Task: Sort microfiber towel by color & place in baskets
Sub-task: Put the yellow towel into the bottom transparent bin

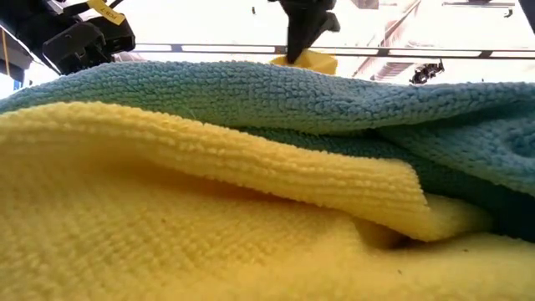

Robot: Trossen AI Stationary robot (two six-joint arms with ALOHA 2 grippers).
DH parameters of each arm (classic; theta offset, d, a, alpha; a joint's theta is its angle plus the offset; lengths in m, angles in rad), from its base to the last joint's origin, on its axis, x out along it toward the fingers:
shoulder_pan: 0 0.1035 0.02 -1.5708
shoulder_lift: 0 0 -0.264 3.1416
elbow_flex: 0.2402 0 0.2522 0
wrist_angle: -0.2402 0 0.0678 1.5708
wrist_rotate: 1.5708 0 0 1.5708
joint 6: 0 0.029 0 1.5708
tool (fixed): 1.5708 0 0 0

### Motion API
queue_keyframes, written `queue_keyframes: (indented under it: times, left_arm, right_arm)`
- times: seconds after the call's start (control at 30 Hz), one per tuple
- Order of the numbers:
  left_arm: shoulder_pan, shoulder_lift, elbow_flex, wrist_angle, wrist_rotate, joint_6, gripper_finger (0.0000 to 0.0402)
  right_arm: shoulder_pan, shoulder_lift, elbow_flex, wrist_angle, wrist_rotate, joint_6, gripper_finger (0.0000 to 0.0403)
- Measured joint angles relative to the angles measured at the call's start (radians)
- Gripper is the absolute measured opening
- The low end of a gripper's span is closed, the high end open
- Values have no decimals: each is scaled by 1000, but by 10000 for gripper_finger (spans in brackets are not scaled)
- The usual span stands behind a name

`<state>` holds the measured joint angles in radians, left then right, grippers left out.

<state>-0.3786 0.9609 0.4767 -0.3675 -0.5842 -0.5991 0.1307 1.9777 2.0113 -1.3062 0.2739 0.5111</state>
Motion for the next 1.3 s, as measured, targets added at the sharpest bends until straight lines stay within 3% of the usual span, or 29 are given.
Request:
queue_keyframes:
  times: [0.17,0.23,0.33,0.5,0.83,1.07,1.3]
  left_arm:
    - [0,0,0,0,0,0,117]
    - [0,0,0,0,0,0,117]
    - [0,0,0,0,0,0,117]
    - [0,0,0,-1,0,0,117]
    - [0,0,-1,-4,0,-2,117]
    - [0,0,-1,-6,1,-17,117]
    - [-2,0,-1,-8,0,-26,117]
  right_arm:
    - [0,83,0,184,-190,-122,0]
    - [-1,112,0,245,-220,-156,0]
    - [-14,144,0,267,-219,-172,0]
    - [-53,185,0,240,-114,-175,0]
    - [-85,272,0,250,-126,-276,0]
    - [-88,280,-119,446,-217,-335,0]
    - [-97,280,-251,606,-225,-336,3]
